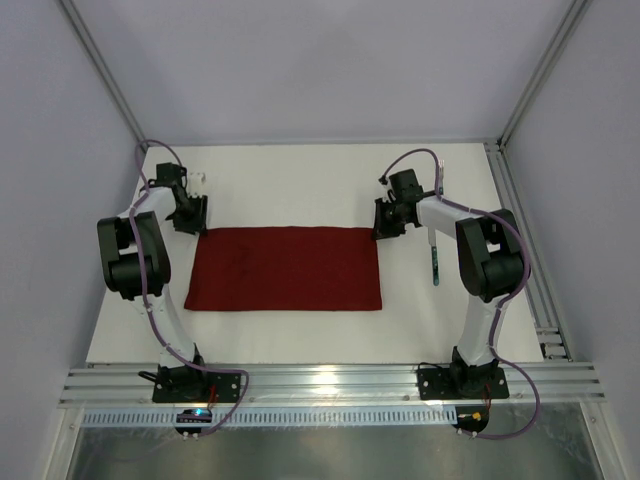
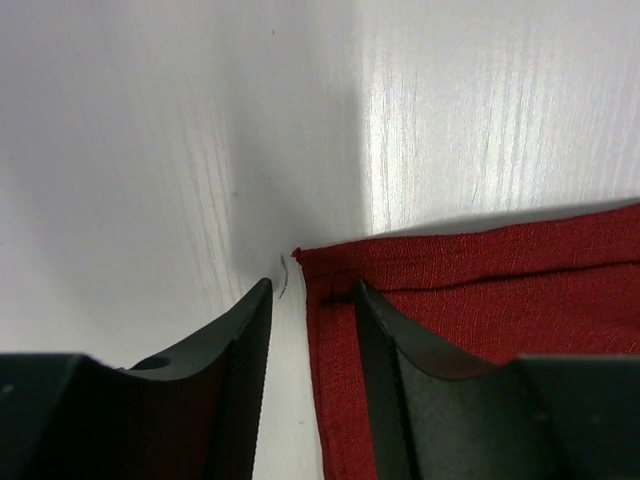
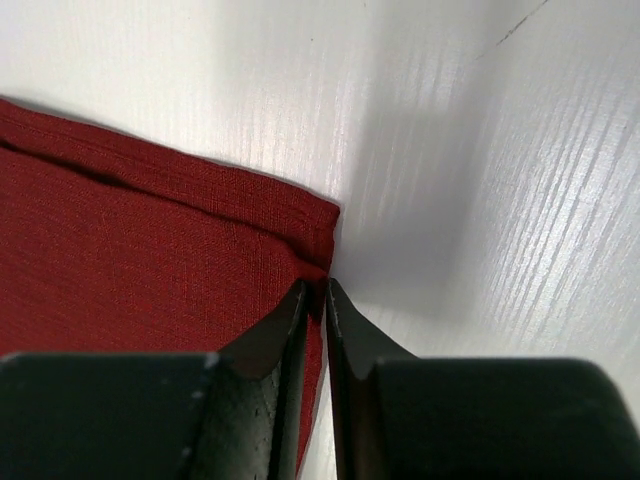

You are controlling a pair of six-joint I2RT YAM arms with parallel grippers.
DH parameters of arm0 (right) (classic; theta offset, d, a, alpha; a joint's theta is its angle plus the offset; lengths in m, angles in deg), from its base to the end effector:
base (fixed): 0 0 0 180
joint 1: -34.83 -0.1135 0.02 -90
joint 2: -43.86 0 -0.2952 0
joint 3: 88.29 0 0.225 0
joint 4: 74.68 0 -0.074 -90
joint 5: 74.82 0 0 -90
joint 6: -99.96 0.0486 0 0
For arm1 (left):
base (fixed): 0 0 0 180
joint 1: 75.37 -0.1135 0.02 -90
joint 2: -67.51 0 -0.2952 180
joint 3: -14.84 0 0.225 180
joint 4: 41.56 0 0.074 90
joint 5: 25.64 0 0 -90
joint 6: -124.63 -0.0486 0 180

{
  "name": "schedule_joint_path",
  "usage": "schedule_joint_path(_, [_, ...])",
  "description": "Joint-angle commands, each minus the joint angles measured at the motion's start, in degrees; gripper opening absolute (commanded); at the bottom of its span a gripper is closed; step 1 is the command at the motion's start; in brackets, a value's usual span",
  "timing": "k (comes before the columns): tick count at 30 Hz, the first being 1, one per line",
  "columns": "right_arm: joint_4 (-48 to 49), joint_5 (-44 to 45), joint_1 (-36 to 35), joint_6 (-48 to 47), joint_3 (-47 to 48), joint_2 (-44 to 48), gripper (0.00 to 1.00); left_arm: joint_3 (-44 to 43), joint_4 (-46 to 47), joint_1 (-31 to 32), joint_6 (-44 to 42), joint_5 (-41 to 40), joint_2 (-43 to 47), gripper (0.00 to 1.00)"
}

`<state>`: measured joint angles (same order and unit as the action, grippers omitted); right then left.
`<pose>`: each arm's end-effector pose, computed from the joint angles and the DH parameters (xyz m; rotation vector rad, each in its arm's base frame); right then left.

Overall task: Fold the napkin into a case and place the utensils inside
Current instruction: Move the rectangle-folded napkin to the center of the board.

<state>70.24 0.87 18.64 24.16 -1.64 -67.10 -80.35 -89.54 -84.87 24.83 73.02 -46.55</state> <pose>0.3734 0.1209 0.1923 -0.1368 2.6431 0.5102 0.3969 0.0590 0.1981 0.0492 2.7165 -0.1095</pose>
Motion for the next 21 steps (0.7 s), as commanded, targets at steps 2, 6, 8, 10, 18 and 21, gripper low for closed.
schedule_joint_path(2, [1.9,-0.8,0.4,-0.9,1.9,-0.6,0.10,-0.1,3.1,-0.3,0.9,2.2,-0.5,0.34])
schedule_joint_path(6, [1.9,-0.9,0.4,-1.7,1.6,0.6,0.04,0.1,2.8,-0.3,0.6,3.9,-0.2,0.22])
schedule_joint_path(8, [1.8,-1.1,0.5,-2.2,1.8,0.8,0.04,0.4,2.7,-0.3,0.3,4.6,-0.1,0.11])
schedule_joint_path(10, [1.5,-1.1,0.5,-2.3,1.9,1.3,0.04,0.4,2.8,-0.3,0.5,4.6,-0.1,0.02])
schedule_joint_path(18, [0.2,-0.6,0.5,-2.9,1.7,3.2,0.04,0.7,2.3,-0.3,0.8,2.8,1.8,0.13])
schedule_joint_path(21, [-0.2,-0.5,0.5,-3.1,1.4,4.5,0.04,0.5,1.1,-0.3,0.9,3.5,2.1,0.16])
